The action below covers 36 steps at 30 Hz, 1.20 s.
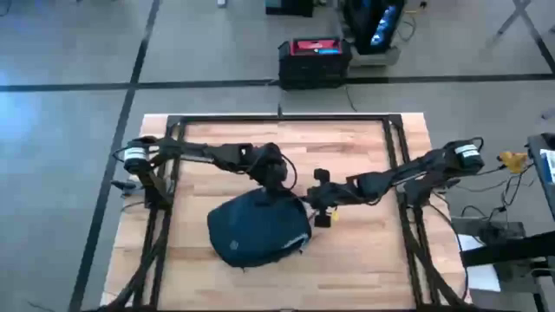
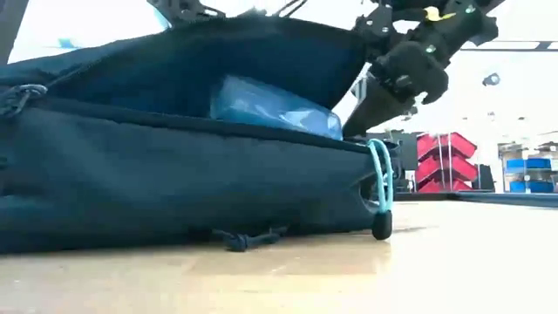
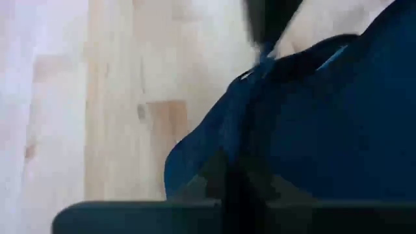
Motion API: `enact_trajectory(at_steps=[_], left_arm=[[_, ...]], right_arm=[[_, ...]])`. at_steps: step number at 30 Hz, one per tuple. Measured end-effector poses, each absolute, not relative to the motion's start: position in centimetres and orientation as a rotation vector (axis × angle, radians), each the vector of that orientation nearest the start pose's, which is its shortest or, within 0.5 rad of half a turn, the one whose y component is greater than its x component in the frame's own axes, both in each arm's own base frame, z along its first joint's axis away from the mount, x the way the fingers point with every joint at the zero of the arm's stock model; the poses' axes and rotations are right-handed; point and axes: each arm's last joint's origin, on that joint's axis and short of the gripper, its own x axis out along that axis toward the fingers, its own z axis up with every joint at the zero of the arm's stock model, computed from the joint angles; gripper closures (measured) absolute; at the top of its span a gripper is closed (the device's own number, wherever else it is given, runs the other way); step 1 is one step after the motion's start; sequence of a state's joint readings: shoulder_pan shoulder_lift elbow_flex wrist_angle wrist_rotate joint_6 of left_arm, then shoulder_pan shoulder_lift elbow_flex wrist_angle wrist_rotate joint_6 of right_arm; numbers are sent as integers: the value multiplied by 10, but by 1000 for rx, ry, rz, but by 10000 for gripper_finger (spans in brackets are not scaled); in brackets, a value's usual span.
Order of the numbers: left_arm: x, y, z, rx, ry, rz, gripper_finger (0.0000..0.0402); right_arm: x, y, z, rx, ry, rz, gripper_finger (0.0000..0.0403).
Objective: Unpack backpack
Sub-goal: Close the dark blue backpack
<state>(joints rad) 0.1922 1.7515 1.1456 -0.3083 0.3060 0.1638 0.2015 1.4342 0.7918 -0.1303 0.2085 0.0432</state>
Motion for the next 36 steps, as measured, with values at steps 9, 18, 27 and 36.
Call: enact_trajectory(at_steps=[9,18,27,36], left_arm=[[346,92,193,-114,925,-39,401],[336,115,190,-222,944,89,401],[338,108,187,-230,955,137,401],[331,102,166,-279,917,116,401]], right_arm=[[267,97,200,-100,775,104,403],[271,110,212,-138,689,116,403],[294,89,232,-160,439,280,403],[301,79,252,-259,462,154,403]])
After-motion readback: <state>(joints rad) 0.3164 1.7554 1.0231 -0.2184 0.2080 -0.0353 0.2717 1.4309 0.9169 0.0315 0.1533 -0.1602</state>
